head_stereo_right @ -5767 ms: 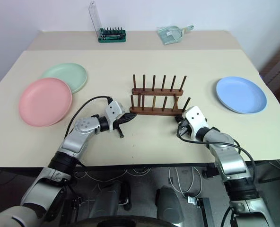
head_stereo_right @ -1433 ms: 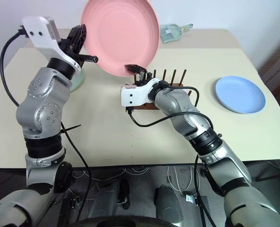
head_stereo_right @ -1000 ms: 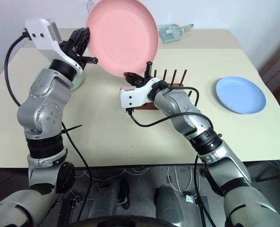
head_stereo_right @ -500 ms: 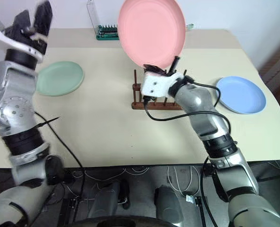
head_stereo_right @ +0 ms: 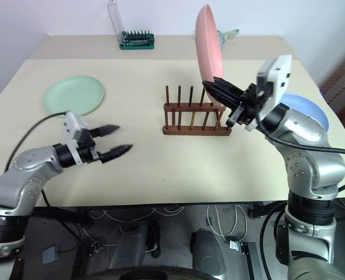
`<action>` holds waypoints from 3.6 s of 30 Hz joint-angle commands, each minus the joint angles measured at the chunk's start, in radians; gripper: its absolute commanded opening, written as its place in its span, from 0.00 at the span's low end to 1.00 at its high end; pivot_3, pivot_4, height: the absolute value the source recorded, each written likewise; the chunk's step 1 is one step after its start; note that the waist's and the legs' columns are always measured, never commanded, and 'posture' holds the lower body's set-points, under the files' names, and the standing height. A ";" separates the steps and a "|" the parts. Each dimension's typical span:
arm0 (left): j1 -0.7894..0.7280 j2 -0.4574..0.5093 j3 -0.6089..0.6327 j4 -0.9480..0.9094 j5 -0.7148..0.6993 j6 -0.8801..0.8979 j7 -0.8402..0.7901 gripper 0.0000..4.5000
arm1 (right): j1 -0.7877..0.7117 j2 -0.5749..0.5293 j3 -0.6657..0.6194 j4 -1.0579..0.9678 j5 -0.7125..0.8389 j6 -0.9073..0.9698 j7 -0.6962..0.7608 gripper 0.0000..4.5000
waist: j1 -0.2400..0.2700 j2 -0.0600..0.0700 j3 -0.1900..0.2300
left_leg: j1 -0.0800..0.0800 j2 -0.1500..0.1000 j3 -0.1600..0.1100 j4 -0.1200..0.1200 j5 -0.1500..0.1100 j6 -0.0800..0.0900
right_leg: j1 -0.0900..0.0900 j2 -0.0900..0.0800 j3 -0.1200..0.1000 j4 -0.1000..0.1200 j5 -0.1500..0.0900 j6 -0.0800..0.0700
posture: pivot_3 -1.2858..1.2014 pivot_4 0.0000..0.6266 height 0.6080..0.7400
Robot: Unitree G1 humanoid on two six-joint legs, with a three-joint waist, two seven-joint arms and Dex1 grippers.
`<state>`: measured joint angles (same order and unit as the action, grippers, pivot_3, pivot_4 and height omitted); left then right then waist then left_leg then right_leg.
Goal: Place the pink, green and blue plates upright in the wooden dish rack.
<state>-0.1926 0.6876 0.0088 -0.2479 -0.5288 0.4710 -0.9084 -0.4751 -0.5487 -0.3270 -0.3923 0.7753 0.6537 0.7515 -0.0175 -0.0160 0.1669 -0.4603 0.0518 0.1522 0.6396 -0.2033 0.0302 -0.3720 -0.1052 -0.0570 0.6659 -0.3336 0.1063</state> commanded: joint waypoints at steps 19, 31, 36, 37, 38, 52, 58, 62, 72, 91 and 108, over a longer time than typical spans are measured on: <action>-0.046 -0.097 -0.064 0.076 0.050 -0.117 -0.118 0.96 | -0.050 -0.092 -0.067 0.325 0.117 -0.015 0.115 0.00 | 0.000 0.001 0.000 | 0.000 0.000 0.000 0.000 0.000 0.001 | 0.000 0.002 0.000 0.000 0.000 0.000 | 0.52 0.24 0.94; -0.052 -0.111 -0.052 0.165 0.077 -0.174 -0.129 0.96 | -0.062 -0.078 -0.087 0.369 0.200 0.033 0.136 0.00 | 0.000 0.001 0.000 | 0.000 0.000 0.000 0.000 0.000 0.001 | 0.000 0.000 0.000 0.000 0.000 0.000 | 0.52 0.24 0.94; -0.050 -0.107 -0.045 0.178 0.079 -0.184 -0.138 0.96 | -0.057 -0.084 -0.087 0.350 0.211 0.035 0.143 0.00 | 0.000 0.001 0.000 | 0.000 0.000 0.000 0.000 0.000 0.001 | 0.000 0.000 0.000 0.000 0.000 0.000 | 0.52 0.24 0.94; -0.050 -0.106 -0.043 0.180 0.079 -0.186 -0.140 0.96 | -0.057 -0.085 -0.085 0.349 0.211 0.036 0.143 0.00 | 0.000 0.001 0.000 | 0.000 0.000 0.000 0.000 0.000 0.001 | 0.000 0.000 0.000 0.000 0.000 0.000 | 0.52 0.24 0.94; -0.049 -0.105 -0.042 0.178 0.079 -0.186 -0.140 0.96 | -0.055 -0.086 -0.084 0.350 0.210 0.037 0.144 0.00 | 0.000 0.001 0.000 | 0.000 0.000 0.000 0.000 0.000 0.001 | 0.000 -0.001 0.000 0.000 0.000 0.000 | 0.52 0.24 0.94; -0.067 -0.105 -0.044 0.142 0.075 -0.144 -0.116 0.98 | -0.088 -0.065 -0.078 0.532 0.169 0.026 0.134 0.07 | -0.001 0.001 0.000 | 0.000 0.000 0.000 0.000 0.000 0.001 | 0.000 -0.001 0.000 0.000 0.000 0.000 | 0.52 0.24 0.94; -0.067 -0.104 -0.042 0.123 0.074 -0.125 -0.102 0.98 | -0.085 -0.061 -0.080 0.551 0.155 0.017 0.133 0.63 | 0.000 0.001 0.000 | 0.000 0.000 0.000 0.000 0.000 0.001 | 0.000 -0.001 0.000 0.000 0.000 0.000 | 0.52 0.24 0.94; -0.072 -0.101 -0.040 0.117 0.073 -0.113 -0.095 0.98 | -0.086 -0.053 -0.083 0.533 0.104 -0.051 0.093 0.99 | 0.000 0.001 0.000 | 0.000 0.000 0.000 0.000 0.000 0.001 | 0.000 0.000 0.000 0.000 0.000 0.000 | 0.52 0.24 0.94; -0.173 -0.181 0.139 0.220 0.080 -0.107 0.184 0.98 | -0.140 -0.135 -0.058 0.368 -0.184 -0.340 -0.085 0.99 | 0.001 0.004 0.002 | 0.000 0.000 0.001 0.001 0.000 0.001 | 0.000 0.001 0.000 0.000 0.000 0.001 | 0.52 0.24 0.94; -0.605 -0.209 0.473 0.724 0.187 0.228 1.044 0.99 | -0.183 -0.102 0.418 0.092 -0.456 -0.342 0.027 1.00 | 0.011 -0.003 0.005 | -0.003 0.000 0.000 0.007 0.000 0.002 | 0.000 0.002 -0.002 0.002 -0.001 0.003 | 0.52 0.24 0.94; -0.839 -0.152 0.490 1.250 0.213 0.060 1.081 0.48 | -0.100 -0.040 0.483 -0.030 -0.453 -0.262 0.046 1.00 | 0.003 -0.003 0.005 | -0.002 0.000 0.001 0.007 0.000 0.001 | -0.001 0.003 -0.002 0.004 -0.001 0.003 | 0.52 0.24 0.94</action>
<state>-1.0163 0.5320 0.4870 0.9948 -0.3072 0.5533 0.1613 -0.5725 -0.5946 0.1709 -0.3786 0.3246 0.3919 0.8074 -0.0143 -0.0194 0.1715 -0.4624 0.0517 0.1532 0.6466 -0.2031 0.0316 -0.3728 -0.1026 -0.0587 0.6697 -0.3345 0.1093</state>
